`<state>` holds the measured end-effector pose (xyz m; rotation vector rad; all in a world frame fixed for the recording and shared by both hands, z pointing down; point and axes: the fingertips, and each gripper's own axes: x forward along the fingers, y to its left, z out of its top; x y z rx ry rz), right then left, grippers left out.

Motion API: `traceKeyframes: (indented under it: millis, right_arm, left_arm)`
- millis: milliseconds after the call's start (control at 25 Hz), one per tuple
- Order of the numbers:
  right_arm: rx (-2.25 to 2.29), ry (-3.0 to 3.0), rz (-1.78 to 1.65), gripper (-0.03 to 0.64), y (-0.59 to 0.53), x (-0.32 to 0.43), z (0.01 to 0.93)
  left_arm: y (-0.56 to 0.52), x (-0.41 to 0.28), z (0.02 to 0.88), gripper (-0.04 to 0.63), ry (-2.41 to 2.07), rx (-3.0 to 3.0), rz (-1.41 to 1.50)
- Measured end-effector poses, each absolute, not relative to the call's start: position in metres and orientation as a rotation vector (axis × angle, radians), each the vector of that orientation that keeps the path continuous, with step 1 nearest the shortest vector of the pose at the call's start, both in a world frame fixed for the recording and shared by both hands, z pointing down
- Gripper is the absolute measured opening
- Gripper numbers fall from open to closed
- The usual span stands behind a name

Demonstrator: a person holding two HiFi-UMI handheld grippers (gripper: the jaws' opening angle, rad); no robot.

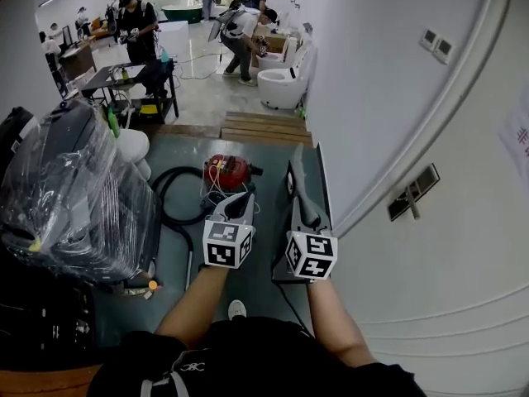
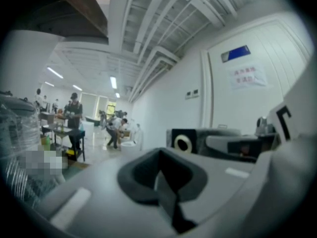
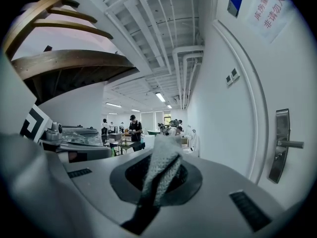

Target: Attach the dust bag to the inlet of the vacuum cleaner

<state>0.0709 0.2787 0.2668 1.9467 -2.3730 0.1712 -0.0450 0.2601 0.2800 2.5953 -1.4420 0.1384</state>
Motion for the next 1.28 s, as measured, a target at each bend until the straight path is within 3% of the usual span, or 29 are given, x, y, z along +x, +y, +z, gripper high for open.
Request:
traceKeyframes:
  millis: [600,1280]
  right_arm:
    - [1.941,-2.362,0.194,0.006,0.177,0.018,0.274]
    - [1.93,-2.354,0.277,0.005,0.068,0.04,0.315]
  left_arm:
    - [0.165,-0.103,0.29,-0.005,-1.433,2.575,0.128]
    - [0.075,-0.091,0.332,-0.005,-1.466,2.503,0.21]
